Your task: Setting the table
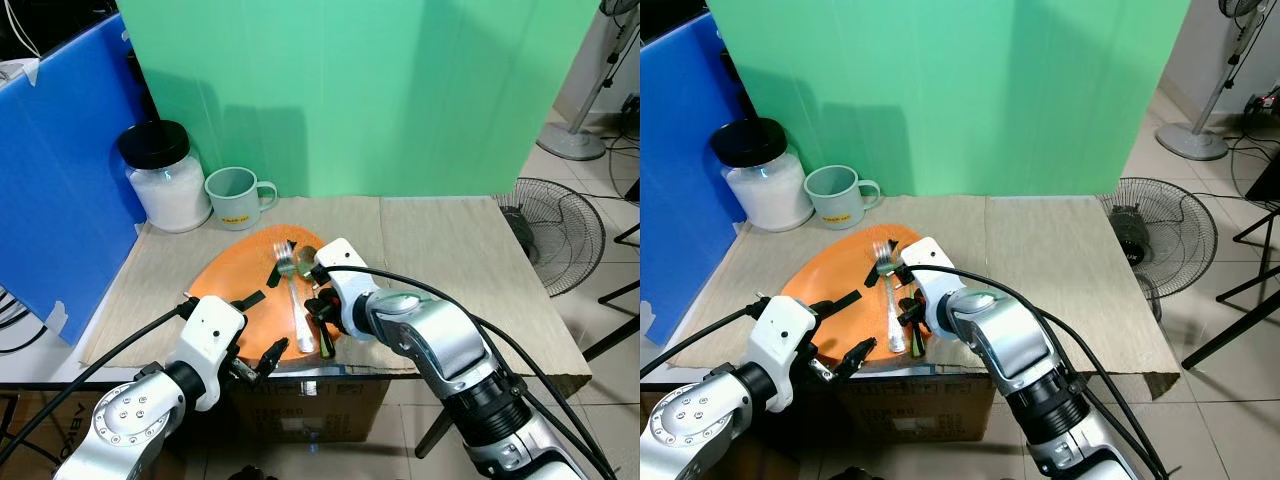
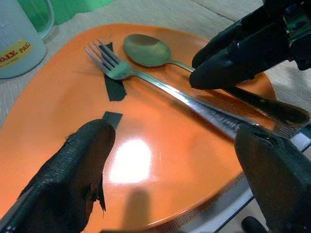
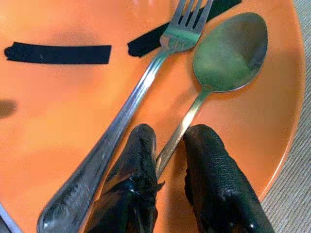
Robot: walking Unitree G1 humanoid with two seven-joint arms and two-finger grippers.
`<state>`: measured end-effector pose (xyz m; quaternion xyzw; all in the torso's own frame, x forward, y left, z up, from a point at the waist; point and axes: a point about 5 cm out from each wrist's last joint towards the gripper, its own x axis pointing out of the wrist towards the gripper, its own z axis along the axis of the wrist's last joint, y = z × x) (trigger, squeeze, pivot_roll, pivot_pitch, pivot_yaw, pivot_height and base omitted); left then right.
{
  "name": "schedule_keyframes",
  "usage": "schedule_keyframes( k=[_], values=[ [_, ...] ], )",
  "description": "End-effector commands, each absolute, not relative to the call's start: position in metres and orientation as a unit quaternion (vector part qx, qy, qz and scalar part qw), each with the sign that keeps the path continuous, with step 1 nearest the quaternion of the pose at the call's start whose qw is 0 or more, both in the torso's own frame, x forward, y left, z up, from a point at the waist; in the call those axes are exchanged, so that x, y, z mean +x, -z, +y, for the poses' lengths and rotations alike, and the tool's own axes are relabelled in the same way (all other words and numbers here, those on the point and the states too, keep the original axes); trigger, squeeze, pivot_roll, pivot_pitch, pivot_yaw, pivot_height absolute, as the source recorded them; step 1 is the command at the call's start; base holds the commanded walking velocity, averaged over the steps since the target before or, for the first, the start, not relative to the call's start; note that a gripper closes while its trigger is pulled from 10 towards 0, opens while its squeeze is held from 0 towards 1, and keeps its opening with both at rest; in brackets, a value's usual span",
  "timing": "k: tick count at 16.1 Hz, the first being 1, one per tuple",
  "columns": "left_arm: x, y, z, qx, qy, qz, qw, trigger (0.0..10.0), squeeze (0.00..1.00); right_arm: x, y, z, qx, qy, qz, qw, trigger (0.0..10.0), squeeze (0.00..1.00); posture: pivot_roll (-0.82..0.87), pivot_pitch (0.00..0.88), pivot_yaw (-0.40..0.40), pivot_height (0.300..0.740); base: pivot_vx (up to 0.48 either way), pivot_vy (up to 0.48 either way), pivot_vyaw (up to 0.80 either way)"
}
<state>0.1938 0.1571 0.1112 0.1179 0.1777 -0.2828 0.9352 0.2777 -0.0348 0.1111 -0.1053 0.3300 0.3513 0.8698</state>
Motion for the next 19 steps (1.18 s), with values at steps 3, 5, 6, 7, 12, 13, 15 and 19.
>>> schedule_keyframes(
  k=[3, 5, 6, 7, 12, 13, 15, 19],
  values=[
    [0.1909, -0.1118, 0.1548, 0.123, 0.297, 0.182, 0.929, 10.0, 0.0, 0.2771, -0.107, -0.0354, -0.126, -0.346, 0.349, 0.861, 0.0, 0.0, -0.06, 0.0, 0.03, 0.74, 0.0, 0.0, 0.0],
    [0.1907, -0.1114, 0.1549, 0.124, 0.299, 0.183, 0.928, 10.0, 0.0, 0.2772, -0.1048, -0.0369, -0.13, -0.344, 0.357, 0.859, 0.0, 0.0, -0.06, 0.0, 0.03, 0.74, 0.0, 0.0, 0.0],
    [0.191, -0.1111, 0.1548, 0.124, 0.3, 0.184, 0.928, 10.0, 0.0, 0.277, -0.1019, -0.0388, -0.134, -0.341, 0.366, 0.855, 0.0, 0.0, -0.07, 0.0, 0.03, 0.74, 0.0, 0.0, 0.0],
    [0.1911, -0.1111, 0.1547, 0.125, 0.3, 0.184, 0.928, 10.0, 0.0, 0.277, -0.101, -0.0394, -0.136, -0.34, 0.368, 0.855, 0.0, 0.0, -0.07, 0.0, 0.03, 0.74, 0.0, 0.0, 0.0],
    [0.1924, -0.1108, 0.1538, 0.128, 0.304, 0.185, 0.926, 10.0, 0.0, 0.2802, -0.1028, -0.0394, -0.156, -0.343, 0.353, 0.856, 10.0, 0.77, -0.07, 0.0, 0.03, 0.74, 0.0, 0.0, 0.0],
    [0.1926, -0.1111, 0.1538, 0.128, 0.304, 0.184, 0.926, 10.0, 0.0, 0.2804, -0.1029, -0.0392, -0.154, -0.343, 0.353, 0.857, 10.0, 0.95, -0.07, 0.0, 0.031, 0.74, 0.0, 0.0, 0.0],
    [0.1931, -0.1129, 0.1522, 0.123, 0.311, 0.178, 0.925, 10.0, 0.0, 0.2801, -0.1032, -0.0387, -0.16, -0.348, 0.351, 0.855, 10.0, 1.0, -0.07, 0.0, 0.031, 0.74, 0.0, 0.0, 0.0],
    [0.1887, -0.1165, 0.1451, 0.11, 0.351, 0.172, 0.914, 10.0, 0.0, 0.28, -0.1027, -0.0348, -0.15, -0.354, 0.347, 0.855, 10.0, 0.0, -0.06, 0.0, 0.031, 0.74, 0.0, 0.0, 0.0]
  ],
)
